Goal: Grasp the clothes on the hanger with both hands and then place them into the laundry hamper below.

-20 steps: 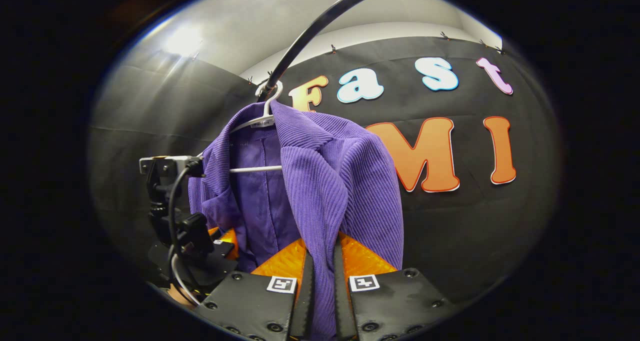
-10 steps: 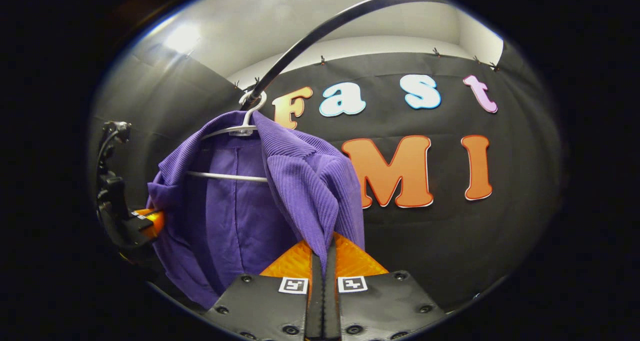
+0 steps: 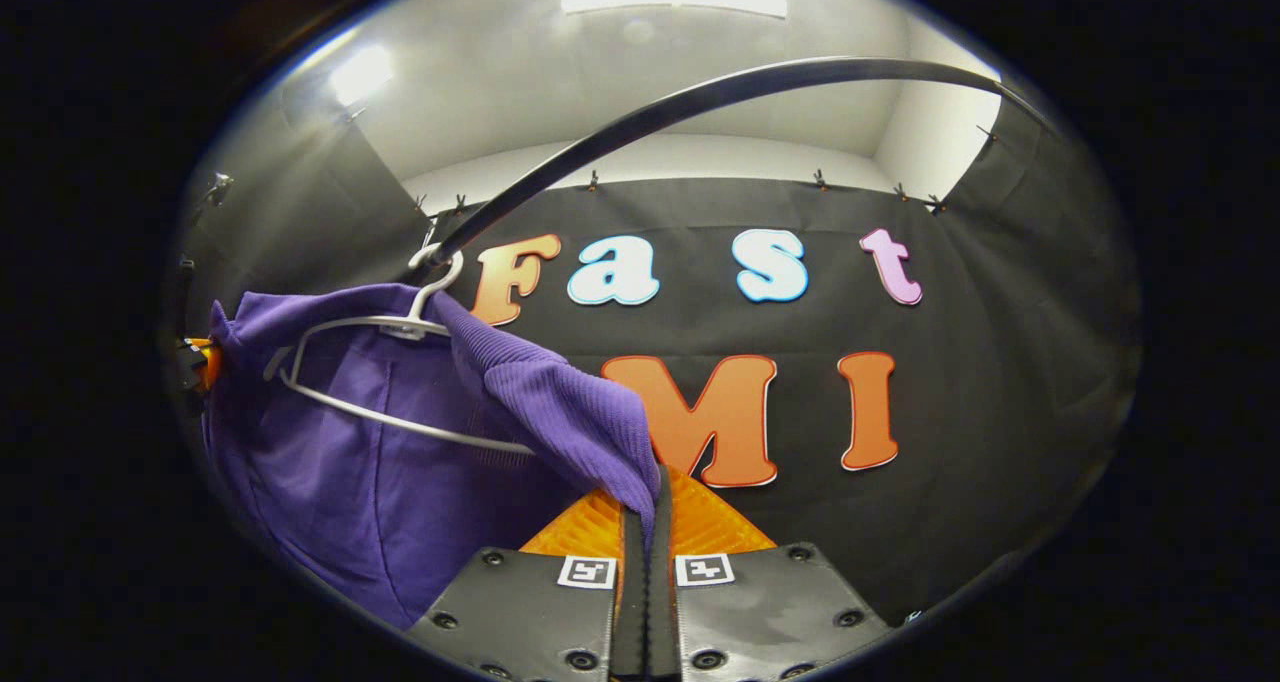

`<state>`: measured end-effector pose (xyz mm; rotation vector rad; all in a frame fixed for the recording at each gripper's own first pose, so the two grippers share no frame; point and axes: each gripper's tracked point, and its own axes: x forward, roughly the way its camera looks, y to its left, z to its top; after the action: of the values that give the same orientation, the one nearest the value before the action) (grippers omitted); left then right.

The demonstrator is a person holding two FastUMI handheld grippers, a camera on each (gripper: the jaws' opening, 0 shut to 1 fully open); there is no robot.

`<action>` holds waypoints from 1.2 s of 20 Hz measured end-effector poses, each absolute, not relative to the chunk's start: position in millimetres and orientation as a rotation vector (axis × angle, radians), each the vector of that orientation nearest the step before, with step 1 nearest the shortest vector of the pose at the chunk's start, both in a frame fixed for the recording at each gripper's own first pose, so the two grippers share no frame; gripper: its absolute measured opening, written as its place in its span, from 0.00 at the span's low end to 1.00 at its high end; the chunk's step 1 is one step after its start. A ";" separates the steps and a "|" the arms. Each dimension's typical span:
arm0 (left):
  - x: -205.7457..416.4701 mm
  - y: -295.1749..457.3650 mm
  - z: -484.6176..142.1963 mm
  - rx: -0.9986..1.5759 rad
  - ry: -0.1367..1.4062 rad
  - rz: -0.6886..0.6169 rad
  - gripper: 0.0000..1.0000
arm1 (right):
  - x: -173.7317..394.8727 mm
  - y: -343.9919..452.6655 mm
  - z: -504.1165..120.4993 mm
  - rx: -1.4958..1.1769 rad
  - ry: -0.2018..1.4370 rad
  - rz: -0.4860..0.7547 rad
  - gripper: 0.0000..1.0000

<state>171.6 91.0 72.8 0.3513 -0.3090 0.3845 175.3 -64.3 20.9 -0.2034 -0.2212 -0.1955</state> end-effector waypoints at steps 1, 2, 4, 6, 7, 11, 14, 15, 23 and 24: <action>172.9 92.7 78.5 0.368 -0.316 0.386 0.00 | 173.7 -67.4 27.7 -0.212 -0.234 -0.215 0.04; 174.6 94.8 85.4 0.380 -0.322 0.385 0.01 | 171.6 -67.9 31.2 -0.217 -0.253 -0.230 0.04; 186.5 97.3 92.9 0.365 -0.323 0.383 0.00 | 177.5 -73.7 39.7 -0.208 -0.277 -0.252 0.08; 198.5 105.1 94.3 0.313 -0.305 0.383 0.02 | 186.4 -78.1 42.7 -0.186 -0.289 -0.270 0.12; 205.0 109.5 97.6 0.289 -0.307 0.389 0.03 | 195.8 -81.9 48.9 -0.173 -0.295 -0.277 0.12; 234.7 119.6 106.5 0.235 -0.291 0.389 0.01 | 217.5 -89.8 64.2 -0.130 -0.333 -0.299 0.08; 249.9 120.4 108.0 0.229 -0.290 0.379 0.01 | 232.4 -95.9 70.1 -0.147 -0.343 -0.303 0.08; 252.8 119.7 107.1 0.216 -0.288 0.370 0.01 | 237.5 -97.3 70.6 -0.144 -0.340 -0.299 0.08; 289.2 125.5 48.5 0.172 -0.092 0.314 0.01 | 287.3 -102.3 47.7 -0.070 -0.246 -0.223 0.08; 290.9 125.3 43.0 0.171 -0.078 0.312 0.01 | 291.4 -101.5 45.8 -0.039 -0.235 -0.206 0.05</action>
<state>290.9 125.3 43.0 0.1706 -0.0778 0.3115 291.4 -101.5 45.8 -0.0388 -0.2347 -0.2056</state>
